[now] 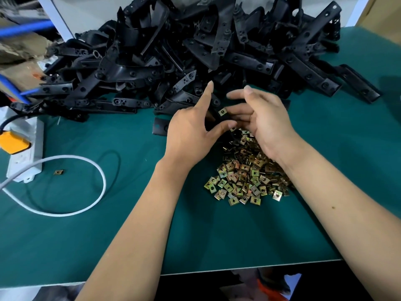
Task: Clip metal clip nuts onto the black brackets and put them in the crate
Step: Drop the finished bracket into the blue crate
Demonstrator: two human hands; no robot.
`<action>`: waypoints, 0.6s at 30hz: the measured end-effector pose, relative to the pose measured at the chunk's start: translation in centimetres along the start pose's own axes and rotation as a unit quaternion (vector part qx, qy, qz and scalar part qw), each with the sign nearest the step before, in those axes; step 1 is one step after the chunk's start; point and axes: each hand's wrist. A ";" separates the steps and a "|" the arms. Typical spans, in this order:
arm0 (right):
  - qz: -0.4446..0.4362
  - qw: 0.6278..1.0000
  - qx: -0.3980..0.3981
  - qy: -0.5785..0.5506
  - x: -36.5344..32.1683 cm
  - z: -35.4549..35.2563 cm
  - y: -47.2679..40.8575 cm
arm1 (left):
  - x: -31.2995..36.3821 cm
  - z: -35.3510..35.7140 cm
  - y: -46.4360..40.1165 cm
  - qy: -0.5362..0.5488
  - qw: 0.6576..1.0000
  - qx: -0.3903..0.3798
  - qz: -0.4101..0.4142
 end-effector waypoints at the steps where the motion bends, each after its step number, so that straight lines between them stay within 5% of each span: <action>1: -0.007 1.000 -0.001 0.018 -0.1 0.1 0.1 | 0.3 -0.1 0.0 -0.014 1.000 0.009 -0.017; 8: -0.074 0.991 0.020 0.108 -1.8 -0.3 3.2 | 7.0 0.2 -1.0 -0.069 0.990 0.072 -0.100; 14: -0.160 0.943 0.245 0.156 -4.3 -9.5 8.8 | 19.8 3.0 -2.5 0.017 0.999 -0.008 0.048; 18: -0.171 0.926 0.292 0.166 -4.5 -19.9 16.0 | 29.5 6.6 -2.3 0.077 0.979 -0.101 0.161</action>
Point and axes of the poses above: each hand's wrist, its own y-axis away from the middle knuckle, its own z-axis out of the palm, x = y × z, and after that the axes turned 5 degrees about z, right-handed
